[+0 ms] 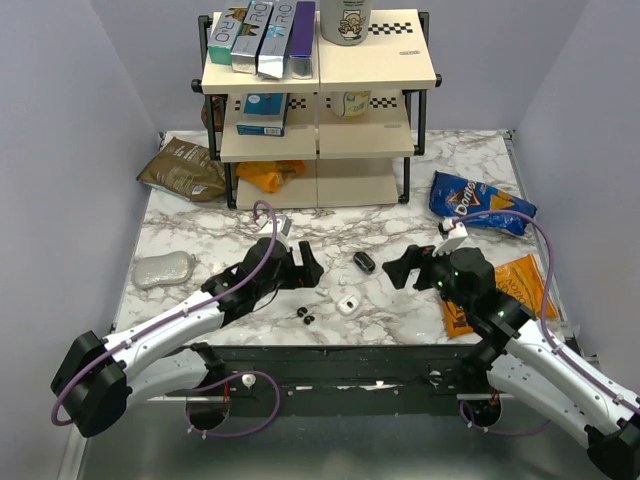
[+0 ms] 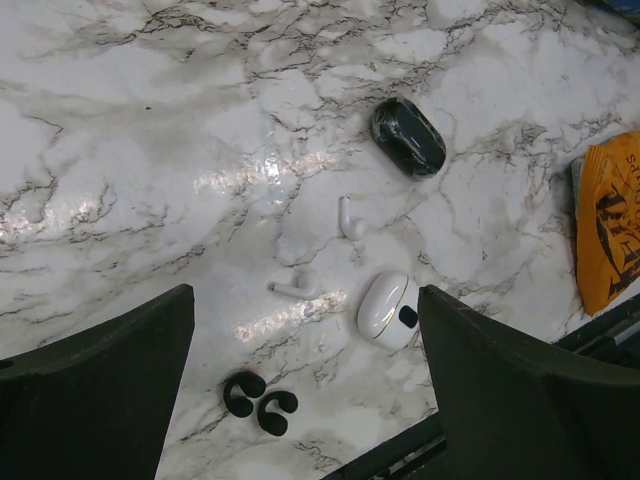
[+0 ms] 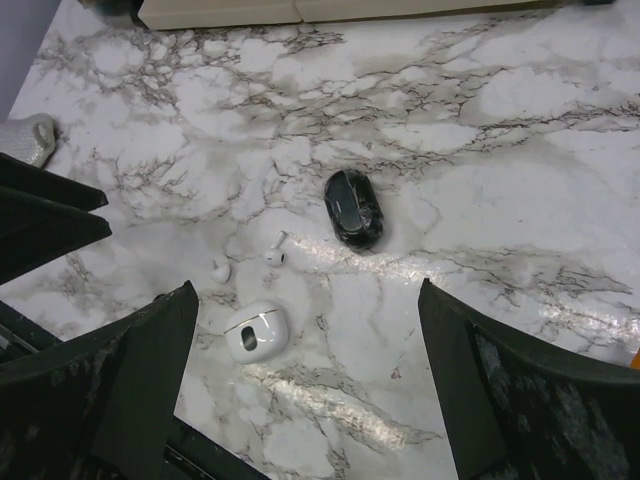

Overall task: Insert the wireless bluetooth earbuds into the charging case
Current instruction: Pick up the charging case at the center of the board.

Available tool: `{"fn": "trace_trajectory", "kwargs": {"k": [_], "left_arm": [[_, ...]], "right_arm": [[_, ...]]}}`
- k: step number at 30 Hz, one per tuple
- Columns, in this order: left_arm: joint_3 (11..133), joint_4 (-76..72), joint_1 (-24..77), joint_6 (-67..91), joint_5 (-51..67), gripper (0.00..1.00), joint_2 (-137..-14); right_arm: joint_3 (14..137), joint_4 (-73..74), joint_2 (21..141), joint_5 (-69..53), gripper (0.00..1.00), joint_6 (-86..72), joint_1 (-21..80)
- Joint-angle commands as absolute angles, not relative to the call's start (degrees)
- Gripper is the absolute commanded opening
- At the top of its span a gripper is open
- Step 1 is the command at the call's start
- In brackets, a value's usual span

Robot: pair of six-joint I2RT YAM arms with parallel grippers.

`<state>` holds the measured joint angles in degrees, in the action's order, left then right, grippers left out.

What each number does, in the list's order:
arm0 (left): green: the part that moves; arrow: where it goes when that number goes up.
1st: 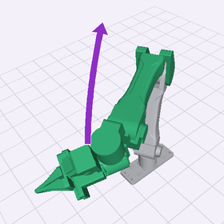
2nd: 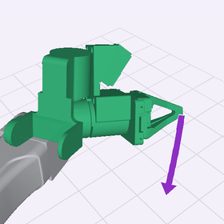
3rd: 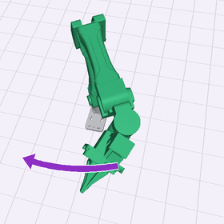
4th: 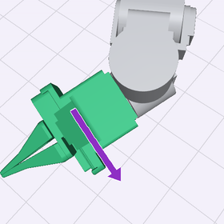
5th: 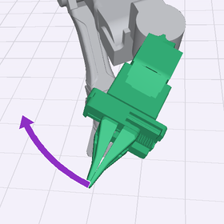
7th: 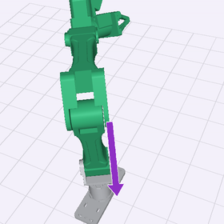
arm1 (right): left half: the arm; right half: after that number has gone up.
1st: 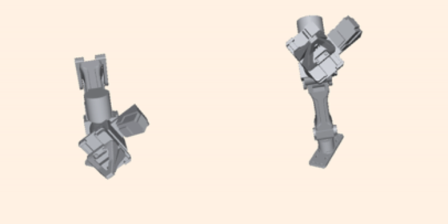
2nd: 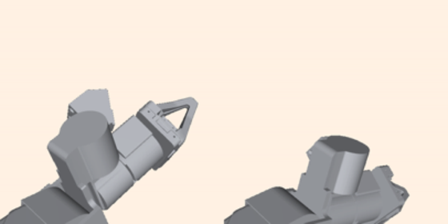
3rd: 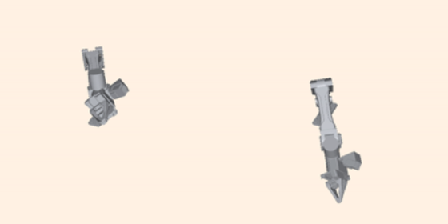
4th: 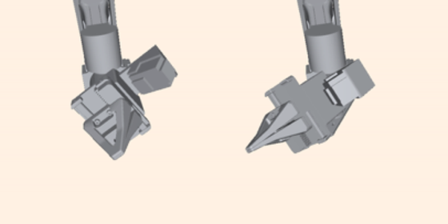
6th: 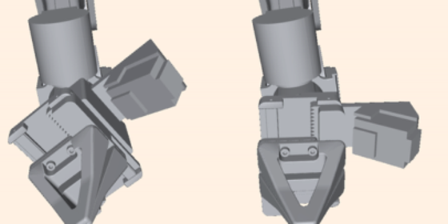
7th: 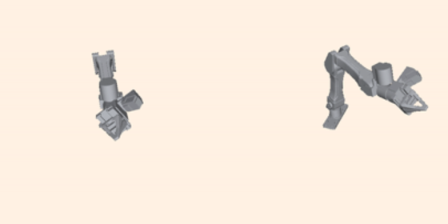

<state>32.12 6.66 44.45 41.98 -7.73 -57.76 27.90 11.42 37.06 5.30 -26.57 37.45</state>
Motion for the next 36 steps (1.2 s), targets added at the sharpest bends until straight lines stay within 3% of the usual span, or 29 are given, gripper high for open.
{"fn": "trace_trajectory", "kwargs": {"k": [1, 5, 11, 18, 24, 31, 36], "left_arm": [[33.05, 8.88, 45.09, 43.07, -9.06, 0.99, -58.71], [32.08, 6.60, 46.84, 41.05, -7.20, 0.99, -58.54], [38.66, 9.84, 55.71, 38.32, -13.61, 0.99, -64.24], [40.70, 8.89, 59.68, 38.06, -17.14, 0.98, -67.41], [45.69, 6.94, 59.59, 25.24, -14.07, 0.96, -74.25], [60.71, 18.18, 58.63, 12.05, -9.68, 0.99, -89.71], [63.89, 19.95, 56.52, 6.86, -2.31, 0.99, -94.13]], "right_arm": [[27.25, 11.34, 36.38, 2.99, 1.00, -26.28, 37.88], [27.68, 12.56, 37.79, 4.74, 1.00, -26.28, 37.88], [30.14, 14.50, 43.14, 7.20, 0.99, -27.85, 37.88], [34.09, 15.99, 52.20, 9.84, 0.92, -31.02, 37.79], [32.78, 17.04, 44.92, 9.76, 0.93, -31.11, 37.88], [31.91, 21.97, 38.41, 7.21, 0.95, -30.85, 37.88], [31.73, 24.17, 33.59, 4.84, 0.95, -30.76, 37.88]]}}
